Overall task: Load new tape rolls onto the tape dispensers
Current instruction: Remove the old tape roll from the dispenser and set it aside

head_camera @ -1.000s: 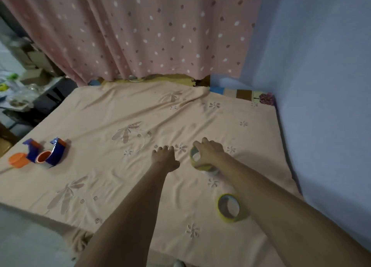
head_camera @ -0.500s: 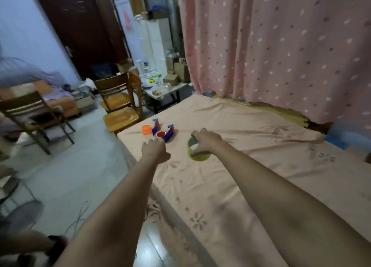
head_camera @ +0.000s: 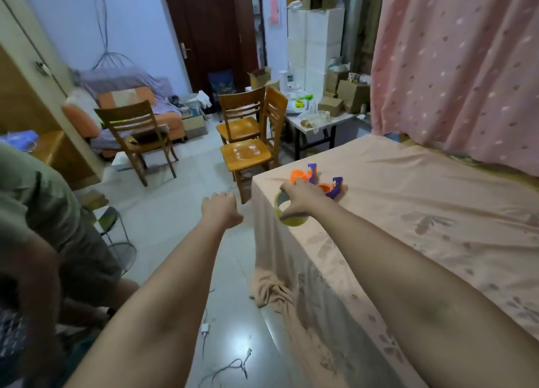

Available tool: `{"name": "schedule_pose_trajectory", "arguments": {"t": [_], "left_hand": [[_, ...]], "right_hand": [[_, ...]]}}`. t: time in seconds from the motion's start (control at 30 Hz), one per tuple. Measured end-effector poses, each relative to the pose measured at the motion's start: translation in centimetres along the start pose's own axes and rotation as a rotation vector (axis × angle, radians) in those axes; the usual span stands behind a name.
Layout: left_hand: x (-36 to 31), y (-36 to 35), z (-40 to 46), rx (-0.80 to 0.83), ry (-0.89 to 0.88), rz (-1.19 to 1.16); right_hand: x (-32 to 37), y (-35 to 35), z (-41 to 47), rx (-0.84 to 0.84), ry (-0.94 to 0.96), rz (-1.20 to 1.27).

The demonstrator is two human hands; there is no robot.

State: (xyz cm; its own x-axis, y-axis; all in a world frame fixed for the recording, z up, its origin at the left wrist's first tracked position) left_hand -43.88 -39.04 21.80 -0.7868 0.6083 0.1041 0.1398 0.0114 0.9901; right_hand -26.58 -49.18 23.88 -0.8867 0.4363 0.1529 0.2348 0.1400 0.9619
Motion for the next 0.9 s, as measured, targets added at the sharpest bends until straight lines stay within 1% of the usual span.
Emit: {"name": "schedule_pose_trajectory", "arguments": {"t": [0.27, 0.53, 0.73, 0.9], "left_hand": [[6.4, 0.7, 3.5, -0.048, 0.020, -0.041], [11.4, -0.5, 9.7, -0.016, 0.059, -0.042], [11.6, 0.4, 18.7, -0.001, 0.041, -0.032], [10.8, 2.4, 26.6, -0.037, 0.032, -0.043]], "right_hand": [[6.2, 1.5, 5.1, -0.045, 0.013, -0.032], [9.5, 0.8, 14.0, -0.025, 0.067, -0.028], [7.8, 2.4, 23.0, -0.057, 0.070, -0.005], [6.1, 5.2, 30.6, -0.048, 0.055, 0.008]]}}
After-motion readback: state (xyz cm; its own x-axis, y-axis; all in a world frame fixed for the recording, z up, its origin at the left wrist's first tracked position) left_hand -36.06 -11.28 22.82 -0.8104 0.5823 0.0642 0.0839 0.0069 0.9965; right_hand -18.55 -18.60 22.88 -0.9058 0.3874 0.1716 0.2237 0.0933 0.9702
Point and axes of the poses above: each hand's wrist, its own z-axis towards the middle knuckle, its own y-axis out of the back of the hand, x = y × z, the point moved 5 cm from there along z, towards the middle knuckle, and after that the axes turned 9 degrees about -y, right-handed, at the moved point
